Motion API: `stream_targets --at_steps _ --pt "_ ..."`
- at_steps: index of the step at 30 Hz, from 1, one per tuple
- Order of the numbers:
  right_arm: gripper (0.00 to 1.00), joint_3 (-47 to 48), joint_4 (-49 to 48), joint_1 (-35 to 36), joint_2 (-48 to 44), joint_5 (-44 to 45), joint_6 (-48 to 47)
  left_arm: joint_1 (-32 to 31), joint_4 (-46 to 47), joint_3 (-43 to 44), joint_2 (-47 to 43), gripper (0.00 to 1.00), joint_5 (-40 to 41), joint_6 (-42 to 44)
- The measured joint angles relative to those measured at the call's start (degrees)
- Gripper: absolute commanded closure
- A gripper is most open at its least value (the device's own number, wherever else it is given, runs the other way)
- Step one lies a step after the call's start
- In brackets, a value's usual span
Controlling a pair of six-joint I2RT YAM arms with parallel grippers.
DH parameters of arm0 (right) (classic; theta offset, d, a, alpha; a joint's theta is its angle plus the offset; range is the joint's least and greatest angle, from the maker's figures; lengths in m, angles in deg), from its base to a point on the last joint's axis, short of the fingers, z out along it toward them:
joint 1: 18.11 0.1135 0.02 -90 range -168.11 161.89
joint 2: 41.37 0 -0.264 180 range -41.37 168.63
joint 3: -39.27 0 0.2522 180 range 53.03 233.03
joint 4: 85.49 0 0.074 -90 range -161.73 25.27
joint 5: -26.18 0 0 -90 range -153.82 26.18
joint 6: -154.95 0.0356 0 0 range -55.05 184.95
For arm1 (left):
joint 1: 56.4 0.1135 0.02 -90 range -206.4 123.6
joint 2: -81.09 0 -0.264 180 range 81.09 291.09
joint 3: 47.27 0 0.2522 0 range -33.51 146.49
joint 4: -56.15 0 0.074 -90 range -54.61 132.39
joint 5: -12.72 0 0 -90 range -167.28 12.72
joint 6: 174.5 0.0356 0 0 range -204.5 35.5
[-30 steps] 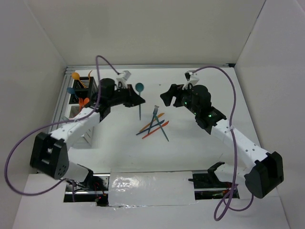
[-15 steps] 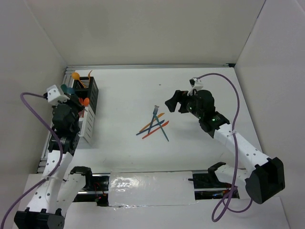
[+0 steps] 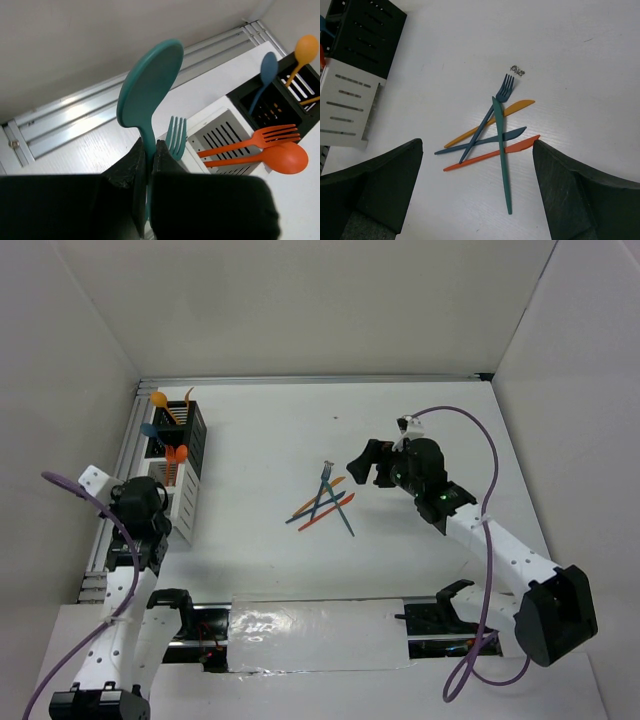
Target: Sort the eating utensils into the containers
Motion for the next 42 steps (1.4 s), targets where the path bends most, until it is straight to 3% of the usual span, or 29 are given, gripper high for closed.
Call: stream_targets --at_steps 3,5,6,7,9,13,17,19,20,24,26,28,34,42 --pt "0.03 0.0 0.0 0.0 0.4 0.3 0.0 -0.2 -3.0 0.0 1.2 0.99 1.2 -4.0" --pt "0.03 -0.1 -0.1 0.0 1.0 0.3 0.0 -0.7 -4.5 0.2 2.5 0.91 1.5 -5.2" --pt "0.03 -0.1 -0.1 0.0 1.5 0.2 0.0 -1.1 -5.6 0.7 3.5 0.75 1.5 -6.1" --pt "0.02 -0.1 -0.1 0.0 2.1 -0.1 0.0 -1.6 -8.1 1.7 4.8 0.28 1.6 -7.5" --pt "0.02 0.0 0.0 0.0 3.4 -0.4 0.0 -2.5 -14.8 5.6 7.6 0.12 1.6 -12.2" --pt "0.01 1.1 0.3 0.6 5.9 -0.5 -0.5 -5.0 -29.2 17.4 12.0 0.01 2.2 -22.8" --pt "0.01 3.4 0.9 2.3 8.4 -1.2 -2.6 -9.2 -40.1 28.8 14.1 0.02 2.9 -27.5" --pt "0.02 5.5 1.1 3.5 10.7 -1.3 -4.3 -11.9 -38.6 32.3 13.5 0.07 1.8 -21.7" --pt "0.04 6.3 1.1 4.0 11.8 -1.3 -5.2 -13.2 -34.4 32.8 12.5 0.0 -0.2 -15.2" --pt "0.16 7.4 1.3 5.2 15.1 -0.7 -8.9 -16.3 -17.6 29.9 5.7 0.0 -21.8 8.1" --pt "0.25 7.6 1.7 5.4 16.9 -0.5 -10.6 -16.7 -13.4 28.0 2.9 0.0 -32.9 14.7" --pt "0.27 8.2 2.1 5.6 19.0 -0.5 -12.5 -16.7 -10.5 27.2 1.3 0.0 -42.7 19.1" --pt "0.35 8.3 1.5 6.1 25.4 -3.3 -17.6 -16.8 -7.5 26.8 6.1 0.0 -60.5 23.8" --pt "0.42 11.7 0.8 6.7 33.9 -5.1 -21.8 -16.8 -6.6 21.4 11.7 0.0 -67.6 25.2"
